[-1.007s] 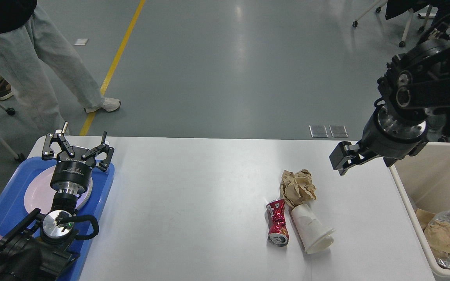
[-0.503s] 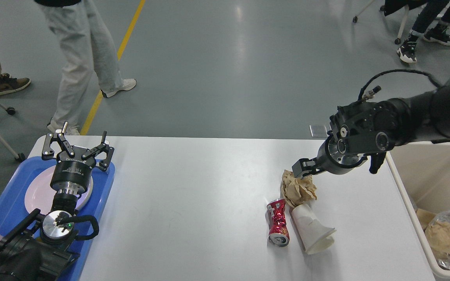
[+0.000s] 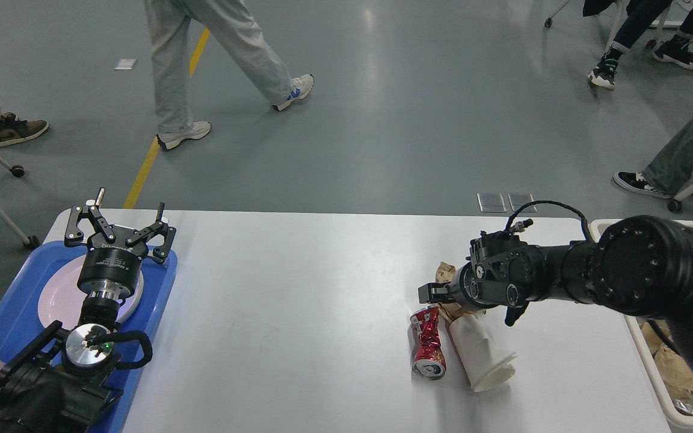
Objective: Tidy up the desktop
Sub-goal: 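Grasp the crumpled brown paper beside the white bottle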
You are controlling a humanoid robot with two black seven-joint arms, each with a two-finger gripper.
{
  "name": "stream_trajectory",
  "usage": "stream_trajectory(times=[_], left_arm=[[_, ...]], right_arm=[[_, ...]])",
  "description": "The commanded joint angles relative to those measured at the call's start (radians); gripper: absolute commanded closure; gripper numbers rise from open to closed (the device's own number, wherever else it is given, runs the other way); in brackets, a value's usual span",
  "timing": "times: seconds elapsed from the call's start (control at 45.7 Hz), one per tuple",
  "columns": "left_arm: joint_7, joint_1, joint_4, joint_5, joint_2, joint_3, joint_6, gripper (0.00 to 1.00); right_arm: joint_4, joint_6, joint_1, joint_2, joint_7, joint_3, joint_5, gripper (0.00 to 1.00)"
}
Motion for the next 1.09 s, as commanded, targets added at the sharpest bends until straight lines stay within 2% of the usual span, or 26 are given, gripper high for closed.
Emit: stream_trajectory(times=[0.0,0.175,0.241,0.372,0.503,0.701,0.876,1.073], left_arm=[[0.0,0.0,0.0,0.0,0.0,0.0,0.0,0.04],[0.0,0.0,0.0,0.0,0.0,0.0,0.0,0.04],[0.0,0.0,0.0,0.0,0.0,0.0,0.0,0.04],[0.0,0.0,0.0,0.0,0.0,0.0,0.0,0.04],[0.0,0.0,0.0,0.0,0.0,0.0,0.0,0.04],[0.0,0.0,0.0,0.0,0.0,0.0,0.0,0.04],[0.0,0.0,0.0,0.0,0.0,0.0,0.0,0.04],[0.0,0.0,0.0,0.0,0.0,0.0,0.0,0.04]], right_arm=[[-0.036,-0.063,-0.041,0.016,0.0,0.0,0.005,0.02],[-0.037,-0.095,-0.046,0.009,0.0,-0.002,0.007,0.02],[-0.039,-0.097,-0.046,0.008,0.0,-0.003,0.008,0.07],[-0.04,-0.097,-0.049,0.008,-0.002,-0.003,0.005,0.28],[-0.04,-0.097,-0.058,0.006,-0.006,-0.003,0.007,0.56],[-0.037,-0.097,-0.064,0.003,-0.043,-0.002,0.008,1.0],[-0.019,-0.084,-0.052,-0.004,-0.104,-0.002,0.019,1.0],[0.016,-0.094,-0.029,-0.044,-0.106,0.001,0.025,1.0]])
